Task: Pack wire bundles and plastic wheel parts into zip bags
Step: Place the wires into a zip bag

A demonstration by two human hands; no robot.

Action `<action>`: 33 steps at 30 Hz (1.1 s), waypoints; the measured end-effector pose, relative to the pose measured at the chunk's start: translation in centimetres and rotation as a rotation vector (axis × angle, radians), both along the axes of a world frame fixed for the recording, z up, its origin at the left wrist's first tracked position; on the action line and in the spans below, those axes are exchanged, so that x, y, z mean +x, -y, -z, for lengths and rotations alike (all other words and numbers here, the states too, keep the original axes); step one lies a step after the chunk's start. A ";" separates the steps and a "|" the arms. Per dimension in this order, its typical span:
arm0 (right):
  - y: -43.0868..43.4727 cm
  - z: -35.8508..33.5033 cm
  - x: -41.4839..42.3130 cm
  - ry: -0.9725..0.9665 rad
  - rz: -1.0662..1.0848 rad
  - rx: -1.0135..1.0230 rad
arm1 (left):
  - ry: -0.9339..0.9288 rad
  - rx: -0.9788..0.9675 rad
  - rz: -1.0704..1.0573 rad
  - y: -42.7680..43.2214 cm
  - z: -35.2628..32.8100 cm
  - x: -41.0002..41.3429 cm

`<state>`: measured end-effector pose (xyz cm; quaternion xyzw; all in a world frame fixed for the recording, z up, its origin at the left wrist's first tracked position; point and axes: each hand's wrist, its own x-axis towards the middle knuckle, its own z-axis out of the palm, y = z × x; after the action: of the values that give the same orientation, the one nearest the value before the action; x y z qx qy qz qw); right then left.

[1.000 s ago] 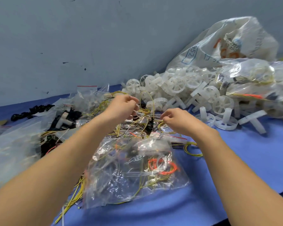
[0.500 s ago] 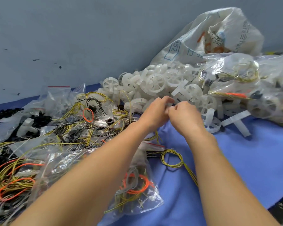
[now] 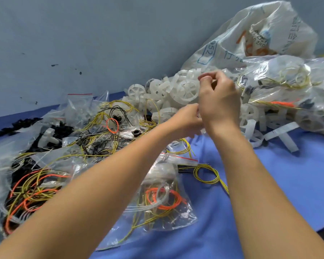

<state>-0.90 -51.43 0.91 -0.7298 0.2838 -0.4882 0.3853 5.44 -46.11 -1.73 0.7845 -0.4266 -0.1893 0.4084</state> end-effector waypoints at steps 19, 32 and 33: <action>-21.6 4.8 1.0 -0.523 -1.001 -1.016 | -0.595 -0.403 -0.593 -39.6 1.6 1.8; -19.5 5.6 0.5 -0.316 -0.970 -0.824 | -0.985 -0.371 -0.342 -35.3 3.4 -1.0; -19.4 5.6 0.5 -0.299 -0.968 -0.791 | -1.021 -0.382 -0.317 -34.8 3.4 -1.1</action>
<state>-0.42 -32.08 -4.65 -0.9224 -0.2287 -0.2199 0.2200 4.30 -11.28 -5.11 0.5600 -0.0786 -0.4006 0.7209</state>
